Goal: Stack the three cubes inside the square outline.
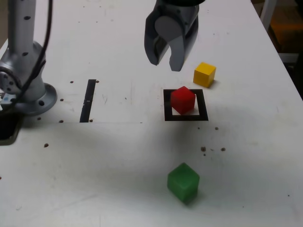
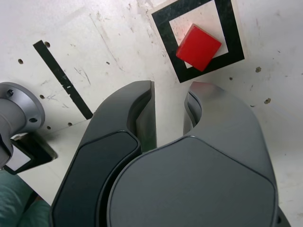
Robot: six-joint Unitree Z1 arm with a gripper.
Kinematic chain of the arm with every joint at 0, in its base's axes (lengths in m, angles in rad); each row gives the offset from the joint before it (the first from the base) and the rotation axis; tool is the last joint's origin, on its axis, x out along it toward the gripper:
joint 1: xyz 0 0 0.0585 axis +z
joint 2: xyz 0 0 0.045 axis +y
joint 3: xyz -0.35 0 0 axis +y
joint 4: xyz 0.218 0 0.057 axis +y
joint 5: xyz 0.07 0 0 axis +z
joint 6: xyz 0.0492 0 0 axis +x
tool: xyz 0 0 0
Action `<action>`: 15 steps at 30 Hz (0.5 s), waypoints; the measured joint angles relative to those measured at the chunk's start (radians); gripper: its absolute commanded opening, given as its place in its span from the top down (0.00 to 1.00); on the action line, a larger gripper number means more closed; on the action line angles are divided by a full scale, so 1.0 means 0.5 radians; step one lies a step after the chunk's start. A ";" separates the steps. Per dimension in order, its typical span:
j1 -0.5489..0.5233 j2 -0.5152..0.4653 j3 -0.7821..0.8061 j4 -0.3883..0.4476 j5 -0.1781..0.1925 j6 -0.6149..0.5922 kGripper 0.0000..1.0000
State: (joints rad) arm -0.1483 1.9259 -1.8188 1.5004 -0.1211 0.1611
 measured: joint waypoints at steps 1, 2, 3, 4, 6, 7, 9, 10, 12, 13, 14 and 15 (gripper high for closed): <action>-0.021 -0.006 0.007 -0.009 0.003 -0.021 0.69; -0.046 -0.010 0.012 -0.022 0.005 -0.036 0.66; -0.065 -0.010 0.014 -0.035 0.005 -0.042 0.62; -0.079 -0.009 0.015 -0.047 0.005 -0.045 0.58; -0.086 -0.003 0.016 -0.069 0.005 -0.048 0.48; -0.085 0.005 0.016 -0.075 0.008 -0.047 0.41; -0.075 0.047 0.022 -0.123 0.031 0.005 0.33; -0.073 0.061 0.025 -0.126 0.032 0.013 0.31; -0.052 0.088 0.027 -0.148 0.053 0.084 0.28; -0.036 0.094 0.026 -0.157 0.066 0.117 0.27; -0.023 0.097 0.025 -0.161 0.077 0.145 0.26; 0.003 0.105 0.019 -0.167 0.096 0.197 0.25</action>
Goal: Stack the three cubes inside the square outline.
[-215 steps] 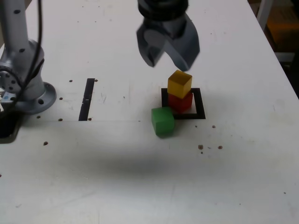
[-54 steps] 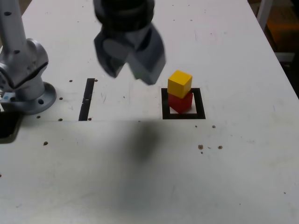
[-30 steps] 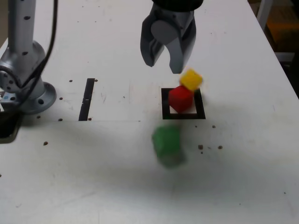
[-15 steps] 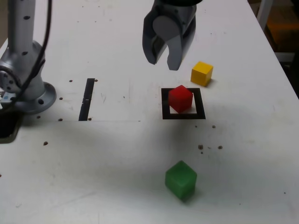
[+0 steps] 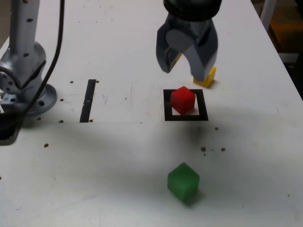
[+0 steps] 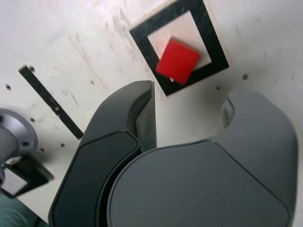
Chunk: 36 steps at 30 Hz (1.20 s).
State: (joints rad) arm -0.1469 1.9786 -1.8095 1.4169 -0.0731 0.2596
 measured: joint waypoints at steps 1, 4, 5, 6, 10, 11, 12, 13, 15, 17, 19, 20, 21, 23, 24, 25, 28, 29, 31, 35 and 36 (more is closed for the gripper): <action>0.009 0.007 -0.003 -0.002 0.006 0.016 0.24; 0.110 0.069 -0.025 -0.016 0.050 0.200 0.24; 0.139 0.080 -0.028 -0.017 0.055 0.228 0.24; 0.202 0.095 -0.032 -0.017 0.059 0.316 0.24; 0.317 0.150 -0.042 -0.020 0.061 0.479 0.24; 0.353 0.168 -0.042 -0.020 0.061 0.518 0.24; 0.382 0.182 -0.043 -0.020 0.061 0.545 0.24; 0.406 0.193 -0.045 -0.020 0.062 0.570 0.24; 0.447 0.214 -0.055 -0.020 0.064 0.627 0.24; 0.477 0.247 -0.087 -0.023 0.064 0.676 0.24; 0.488 0.285 -0.115 -0.030 0.064 0.714 0.24; 0.494 0.306 -0.131 -0.032 0.063 0.727 0.24; 0.502 0.332 -0.151 -0.033 0.063 0.741 0.24; 0.508 0.357 -0.170 -0.034 0.059 0.751 0.24; 0.512 0.373 -0.191 -0.033 0.054 0.763 0.24; 0.516 0.387 -0.210 -0.033 0.050 0.775 0.24; 0.533 0.443 -0.236 -0.033 0.039 0.794 0.24; 0.543 0.464 -0.239 -0.033 0.038 0.798 0.24; 0.565 0.489 -0.244 -0.041 0.037 0.806 0.24; 0.593 0.518 -0.265 -0.052 0.037 0.824 0.24; 0.601 0.537 -0.271 -0.054 0.037 0.829 0.24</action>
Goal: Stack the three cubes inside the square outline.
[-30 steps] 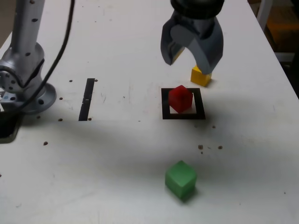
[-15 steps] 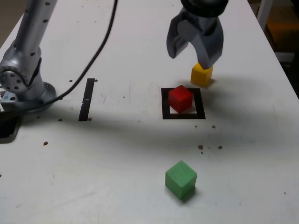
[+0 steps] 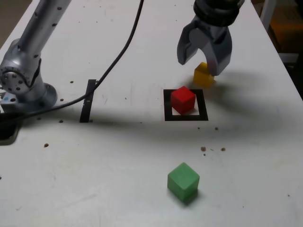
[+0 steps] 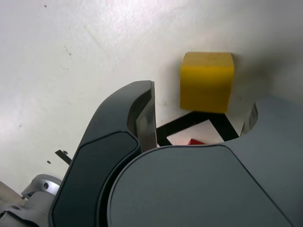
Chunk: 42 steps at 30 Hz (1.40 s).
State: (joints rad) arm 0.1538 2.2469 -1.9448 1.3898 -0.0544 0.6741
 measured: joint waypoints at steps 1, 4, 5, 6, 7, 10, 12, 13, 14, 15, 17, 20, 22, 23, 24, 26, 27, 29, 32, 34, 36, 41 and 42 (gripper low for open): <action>0.010 0.024 -0.006 -0.001 0.000 0.006 0.24; 0.026 0.063 -0.021 -0.003 0.000 0.015 0.24; 0.026 0.066 -0.031 -0.003 0.000 0.016 0.24; 0.026 0.068 -0.038 -0.003 -0.002 0.016 0.24; 0.025 0.072 -0.043 -0.003 -0.003 0.017 0.24; 0.026 0.102 -0.045 -0.007 -0.005 0.017 0.24; 0.029 0.120 -0.048 -0.012 -0.005 0.018 0.24; 0.030 0.126 -0.051 -0.014 -0.006 0.018 0.24; 0.030 0.130 -0.054 -0.018 -0.006 0.019 0.24; 0.031 0.135 -0.056 -0.021 -0.007 0.020 0.25; 0.033 0.163 -0.056 -0.034 -0.014 0.020 0.26; 0.034 0.188 -0.056 -0.045 -0.019 0.020 0.32; 0.037 0.195 -0.056 -0.057 -0.025 0.021 0.38; 0.039 0.197 -0.056 -0.062 -0.028 0.020 0.42; 0.042 0.200 -0.056 -0.070 -0.035 0.020 0.46; 0.046 0.203 -0.056 -0.085 -0.048 0.020 0.57; 0.047 0.204 -0.056 -0.096 -0.056 0.020 0.62; 0.047 0.204 -0.056 -0.126 -0.072 0.020 0.74; 0.048 0.203 -0.062 -0.161 -0.091 0.020 0.80; 0.048 0.202 -0.062 -0.163 -0.093 0.020 0.81; 0.048 0.198 -0.062 -0.166 -0.094 0.020 0.82; 0.048 0.134 -0.044 -0.165 -0.085 0.017 0.84; 0.046 0.105 -0.036 -0.163 -0.081 0.009 0.84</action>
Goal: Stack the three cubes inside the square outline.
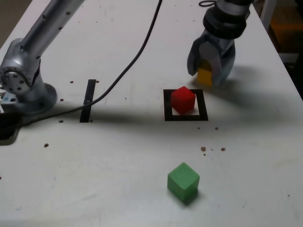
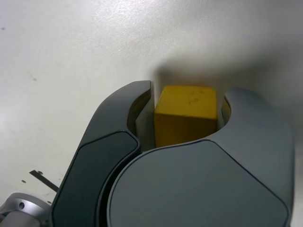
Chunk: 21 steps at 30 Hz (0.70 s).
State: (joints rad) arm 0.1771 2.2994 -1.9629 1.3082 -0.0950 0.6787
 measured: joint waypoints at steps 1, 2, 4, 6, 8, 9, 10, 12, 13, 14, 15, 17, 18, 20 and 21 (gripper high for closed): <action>-0.002 -0.028 0.007 0.005 0.004 -0.009 0.84; -0.004 -0.053 0.012 0.011 0.006 -0.015 0.84; -0.010 -0.091 0.031 0.024 0.013 -0.033 0.84; -0.021 -0.141 0.066 0.049 0.022 -0.066 0.84; -0.037 -0.225 0.096 0.079 0.028 -0.113 0.84; -0.047 -0.270 0.104 0.092 0.031 -0.132 0.84; -0.059 -0.310 0.114 0.107 0.035 -0.151 0.84; -0.084 -0.393 0.138 0.148 0.049 -0.208 0.84; -0.098 -0.428 0.151 0.166 0.057 -0.235 0.84; -0.114 -0.467 0.167 0.183 0.066 -0.263 0.84; -0.132 -0.500 0.184 0.198 0.075 -0.295 0.84; -0.172 -0.576 0.215 0.216 0.083 -0.348 0.84; -0.196 -0.618 0.245 0.219 0.088 -0.386 0.84; -0.251 -0.701 0.317 0.226 0.099 -0.462 0.84; -0.285 -0.750 0.364 0.228 0.105 -0.508 0.84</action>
State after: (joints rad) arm 0.0347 1.9242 -1.7811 1.4221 -0.0427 0.4246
